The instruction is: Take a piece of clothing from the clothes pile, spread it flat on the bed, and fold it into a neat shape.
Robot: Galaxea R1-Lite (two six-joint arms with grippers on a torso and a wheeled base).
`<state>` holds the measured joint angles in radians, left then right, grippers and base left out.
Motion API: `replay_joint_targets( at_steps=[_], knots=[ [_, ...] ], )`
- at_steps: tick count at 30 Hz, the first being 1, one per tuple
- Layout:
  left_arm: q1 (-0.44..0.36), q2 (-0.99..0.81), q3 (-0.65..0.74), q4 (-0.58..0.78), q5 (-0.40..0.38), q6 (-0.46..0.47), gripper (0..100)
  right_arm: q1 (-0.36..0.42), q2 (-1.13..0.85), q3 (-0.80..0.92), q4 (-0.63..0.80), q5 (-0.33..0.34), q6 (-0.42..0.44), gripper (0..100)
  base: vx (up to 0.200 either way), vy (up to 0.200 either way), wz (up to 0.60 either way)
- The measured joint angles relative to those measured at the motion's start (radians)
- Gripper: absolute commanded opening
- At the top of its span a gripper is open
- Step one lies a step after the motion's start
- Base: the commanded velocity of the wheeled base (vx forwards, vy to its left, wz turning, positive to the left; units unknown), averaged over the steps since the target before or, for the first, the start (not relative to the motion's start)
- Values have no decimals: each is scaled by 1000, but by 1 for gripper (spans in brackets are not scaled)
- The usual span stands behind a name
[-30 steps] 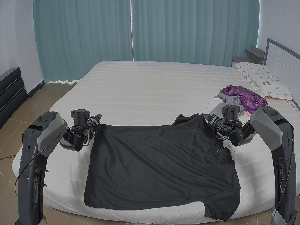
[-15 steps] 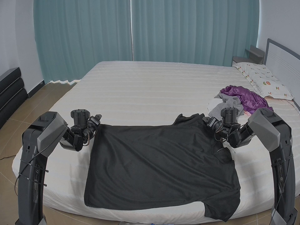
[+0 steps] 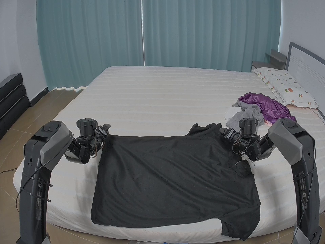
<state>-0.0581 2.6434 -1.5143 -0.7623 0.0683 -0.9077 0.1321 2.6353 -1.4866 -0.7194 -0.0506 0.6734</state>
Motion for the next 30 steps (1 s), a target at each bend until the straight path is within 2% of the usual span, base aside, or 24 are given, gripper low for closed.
replay_joint_targets(
  at_steps=[30],
  knots=[
    [0, -3, -1, -1, 0, -2, 100, 0, 23, -18, -2, -2, -13, 100, 0, 0, 0]
  ],
)
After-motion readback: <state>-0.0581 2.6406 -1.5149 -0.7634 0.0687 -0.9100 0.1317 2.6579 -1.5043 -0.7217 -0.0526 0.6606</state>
